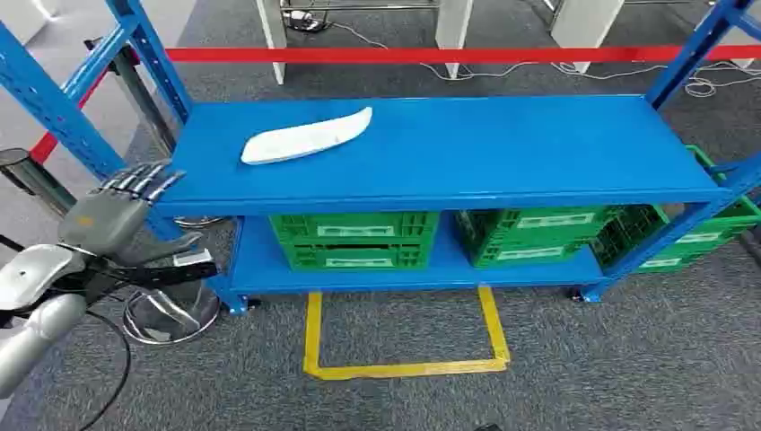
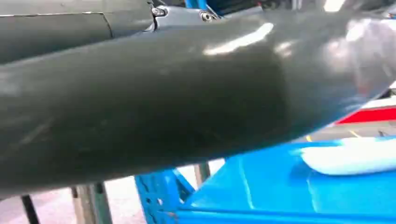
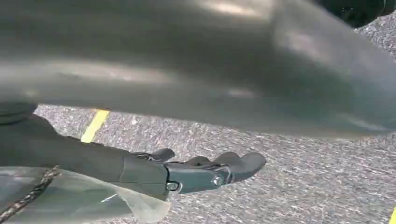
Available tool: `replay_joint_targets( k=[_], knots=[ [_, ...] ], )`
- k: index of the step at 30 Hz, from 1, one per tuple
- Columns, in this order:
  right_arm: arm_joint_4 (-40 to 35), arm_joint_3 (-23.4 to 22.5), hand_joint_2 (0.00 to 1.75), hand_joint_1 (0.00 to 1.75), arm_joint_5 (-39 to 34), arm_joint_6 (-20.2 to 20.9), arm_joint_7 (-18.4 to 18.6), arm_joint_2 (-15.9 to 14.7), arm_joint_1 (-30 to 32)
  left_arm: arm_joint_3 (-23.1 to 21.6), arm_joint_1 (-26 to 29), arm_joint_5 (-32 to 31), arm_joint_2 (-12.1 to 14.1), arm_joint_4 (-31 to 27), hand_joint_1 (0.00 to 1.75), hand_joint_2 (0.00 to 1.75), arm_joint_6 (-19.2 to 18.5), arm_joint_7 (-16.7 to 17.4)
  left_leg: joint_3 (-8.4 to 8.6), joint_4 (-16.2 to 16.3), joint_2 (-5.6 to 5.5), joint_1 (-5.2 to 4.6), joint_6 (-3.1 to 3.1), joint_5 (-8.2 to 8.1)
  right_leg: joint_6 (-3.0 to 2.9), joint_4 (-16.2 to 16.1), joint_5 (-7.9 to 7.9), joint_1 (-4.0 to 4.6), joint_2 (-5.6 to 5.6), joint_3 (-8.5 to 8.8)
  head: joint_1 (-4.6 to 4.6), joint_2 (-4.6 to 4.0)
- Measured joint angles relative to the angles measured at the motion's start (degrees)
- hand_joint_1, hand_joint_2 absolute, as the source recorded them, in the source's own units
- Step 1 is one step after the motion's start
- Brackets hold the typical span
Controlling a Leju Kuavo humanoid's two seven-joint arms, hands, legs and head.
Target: Take the parts from the cabinet and place them on the table.
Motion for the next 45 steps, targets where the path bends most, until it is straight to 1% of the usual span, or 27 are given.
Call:
replay_joint_targets(
  k=[2,4,5,6,7,8,9,11,13,16,17,18,19,21,22,23,25,26,28,32,33,34,37,38,41,43,45],
  knots=[
    [0.0,0.0,0.0,0.0,0.02,0.0,0.0,0.0,0.22,-0.37,0.01,0.02,-0.57,0.11,0.0,0.0,-0.48,-0.11,1.0,0.01,-0.17,-0.09,-0.01,-0.98,0.09,3.11,-2.27,0.05,0.0,-4.23,0.11,0.0],
    [0.0,0.0,0.0,0.0,0.11,0.0,0.0,0.0,0.38,-0.81,-0.11,0.02,-1.23,0.37,0.0,0.0,-0.68,-0.26,2.81,0.01,-0.23,-0.14,-0.12,-2.32,-0.16,-1.75,1.42,0.07,-0.01,-4.31,0.09,0.0],
    [0.0,0.0,0.0,0.0,0.17,0.0,0.0,0.0,0.39,-1.12,-0.38,-0.02,-1.77,0.57,0.0,0.0,-0.9,-0.31,3.87,0.01,-0.22,-0.17,-0.26,-3.02,-0.47,-6.41,5.2,0.13,-0.02,-3.29,0.04,0.0],
    [0.0,0.0,1.75,0.0,0.2,-0.02,0.0,0.0,0.43,-1.6,-0.87,-0.04,-2.17,0.96,0.0,0.0,-1.25,-0.35,4.51,-0.04,-0.21,-0.18,-0.41,-3.68,-0.85,-10.76,9.73,0.2,-0.04,-2.47,0.11,0.0],
    [0.0,0.0,1.75,0.0,0.31,0.0,0.0,0.0,0.49,-2.21,-1.47,-0.07,-2.65,1.66,0.0,0.0,-1.64,-0.46,5.21,0.19,-0.25,-0.34,-0.68,-4.21,-1.1,-11.52,10.93,0.45,-0.11,-2.8,-0.07,0.0],
    [0.0,0.0,1.75,0.0,0.39,0.0,0.02,0.0,0.35,-2.84,-1.96,-0.18,-3.06,2.17,0.0,0.0,-1.99,-0.5,5.02,-0.14,-0.4,-0.36,-1.13,-4.51,-1.39,-12.07,9.74,0.53,-0.25,-2.24,0.14,0.0],
    [0.0,0.0,1.75,0.0,0.5,0.0,0.0,0.02,0.26,-3.41,-2.38,-0.31,-3.3,2.47,0.0,0.0,-2.32,-0.55,5.03,-0.55,-0.4,-0.33,-1.52,-4.71,-1.76,-12.17,10.68,0.63,-0.12,-1.61,0.13,0.0],
    [0.0,-0.02,1.75,0.0,0.59,0.0,0.02,0.02,0.38,-4.67,-3.83,-0.28,-3.74,3.21,0.0,0.0,-2.69,-0.66,5.61,0.4,-0.43,-0.34,-1.88,-4.31,-2.17,-12.68,10.59,0.3,0.06,-0.7,0.0,0.0],
    [0.0,-0.02,1.75,0.0,0.68,0.0,0.0,0.04,0.13,-5.7,-5.37,-0.2,-4.09,3.93,0.0,0.0,-2.74,-0.7,3.09,5.18,-0.13,-0.22,-2.6,-4.24,-2.74,-13.03,9.95,0.04,0.03,0.46,-0.06,0.0],
    [0.0,-0.02,1.75,0.0,0.85,0.07,0.02,0.04,0.0,-7.48,-6.84,-0.02,-4.77,5.25,0.0,0.0,-3.72,-0.92,-3.81,15.42,-0.1,0.23,-3.54,-9.44,-2.99,-13.03,8.55,0.02,0.15,1.94,-0.02,0.0],
    [0.0,-0.02,1.75,0.0,0.94,0.09,0.02,0.04,0.06,-8.06,-7.01,0.0,-5.03,5.72,0.0,0.0,-3.89,-1.01,-5.16,16.37,-0.09,0.33,-3.62,-9.98,-2.98,-13.03,8.1,0.02,0.24,2.49,-0.06,0.0],
    [0.0,-0.02,1.75,0.0,0.96,0.09,0.07,0.04,0.1,-8.48,-7.21,0.09,-5.35,5.99,0.0,0.0,-4.09,-1.05,-5.5,15.46,-0.07,0.41,-3.61,-8.91,-2.94,-13.03,7.64,0.02,0.33,3.14,-0.07,0.0],
    [0.0,-0.02,1.75,0.0,1.03,0.11,0.07,0.04,0.1,-9.14,-7.53,0.13,-5.62,6.27,0.0,0.0,-4.27,-1.12,-4.96,12.61,-0.07,0.41,-3.52,-6.32,-2.86,-13.03,7.1,0.02,0.36,3.92,0.0,0.0],
    [0.0,-0.02,1.75,0.0,1.09,0.11,0.07,0.07,0.02,-9.97,-8.36,0.13,-6.08,6.69,0.0,0.0,-4.51,-1.14,-2.39,3.53,-0.02,0.38,-3.03,1.05,-2.56,-13.08,6.05,0.02,0.39,5.45,-0.02,0.0],
    [0.04,-0.02,1.75,0.0,1.12,0.13,0.07,0.15,0.0,-10.32,-8.66,0.15,-6.3,7.11,0.0,0.0,-4.57,-1.14,-1.92,1.65,0.05,0.12,-2.69,1.69,-2.31,-13.12,5.69,0.05,0.45,6.09,0.09,0.0],
    [0.04,-0.02,1.75,0.0,1.14,0.13,0.07,0.18,-0.08,-10.87,-9.14,0.24,-6.56,7.67,0.0,0.0,-4.77,-1.14,-2.04,1.1,0.23,-0.31,-2.31,-1.59,-1.83,-13.25,5.42,0.13,0.58,5.88,-0.05,0.0],
    [0.04,-0.02,1.75,0.0,1.2,0.11,0.09,0.2,-0.07,-11.35,-9.28,0.63,-6.87,7.98,0.0,0.0,-4.81,-1.2,-1.67,0.54,0.01,-0.39,-1.37,0.86,-0.92,-12.78,5.35,0.15,0.39,6.32,-0.09,0.0],
    [0.04,-0.02,1.75,0.0,1.25,0.11,0.09,0.22,-0.03,-11.8,-9.49,0.72,-7.11,8.24,0.0,0.0,-4.81,-1.25,-0.95,0.39,-0.08,-0.27,-0.99,0.8,-0.38,-12.79,5.46,0.16,0.32,6.73,0.02,0.0],
    [0.04,-0.02,1.75,0.0,1.36,0.11,0.07,0.22,-0.16,-12.26,-10.24,0.83,-7.7,8.44,0.0,0.0,-4.81,-1.27,0.83,-0.3,-0.01,0.06,-0.45,0.63,0.03,-10.35,4.58,0.08,0.15,5.46,0.2,0.0],
    [0.04,-0.02,1.75,0.0,1.46,0.02,0.09,0.22,-0.2,-13.31,-11.02,1.48,-8.26,9.16,0.0,0.0,-5.01,-1.29,1.51,-0.28,-0.04,0.01,0.06,-0.52,0.09,3.11,-0.3,0.02,0.15,-4.99,0.37,0.0],
    [0.04,-0.02,1.75,0.0,1.53,0.02,0.11,0.22,-0.05,-13.53,-10.96,1.66,-8.39,9.35,0.0,0.0,-5.07,-1.29,1.94,-0.28,-0.12,0.02,0.0,-0.92,0.27,2.91,0.17,-0.03,0.13,-6.07,0.39,0.0],
    [0.04,-0.04,1.75,0.0,1.44,0.07,0.07,0.22,-0.03,-13.66,-10.96,1.95,-8.48,9.49,0.0,0.0,-5.07,-1.29,2.55,-0.27,-0.21,0.05,-0.13,-1.43,0.49,0.58,2.15,-0.05,0.1,-6.08,0.41,0.0],
    [0.09,-0.02,1.75,0.0,1.53,0.02,0.09,0.22,-0.03,-13.81,-11.07,2.21,-8.5,9.75,0.0,0.0,-5.03,-1.29,4.41,-0.27,-0.16,0.08,-0.9,-3.31,0.02,-12.18,12.86,-0.02,-0.35,-2.97,0.46,0.0],
    [0.13,-0.02,1.75,0.0,1.55,0.04,0.09,0.22,-0.07,-13.9,-11.12,2.3,-8.53,9.9,0.0,0.0,-5.05,-1.29,4.84,-0.05,-0.27,-0.13,-1.26,-3.73,-0.53,-12.27,10.43,0.12,-0.31,-2.92,0.46,0.0],
    [0.13,-0.02,1.75,0.0,1.55,0.13,0.07,0.22,-0.13,-14.03,-11.33,2.73,-8.33,9.97,0.0,0.0,-4.92,-1.29,5.42,-0.17,-0.25,-0.16,-2.12,-4.07,-1.96,-12.21,11.02,0.24,-0.27,-1.75,0.5,0.0],
    [0.11,-0.04,1.75,0.0,1.55,-0.09,0.11,0.24,-0.23,-14.03,-11.48,2.93,-8.26,9.97,0.0,0.0,-4.79,-1.31,4.95,1.74,-0.1,-0.01,-2.76,-4.42,-2.38,-12.62,10.69,-0.11,-0.16,-0.57,0.37,0.0],
    [0.11,-0.04,1.75,0.0,1.57,0.0,0.11,0.24,-0.23,-14.03,-11.65,3.13,-8.05,9.97,0.0,0.0,-4.75,-1.31,0.68,9.06,-0.02,0.2,-3.35,-6.66,-2.8,-12.71,9.97,-0.1,-0.12,0.28,0.28,0.0]
  ],
)
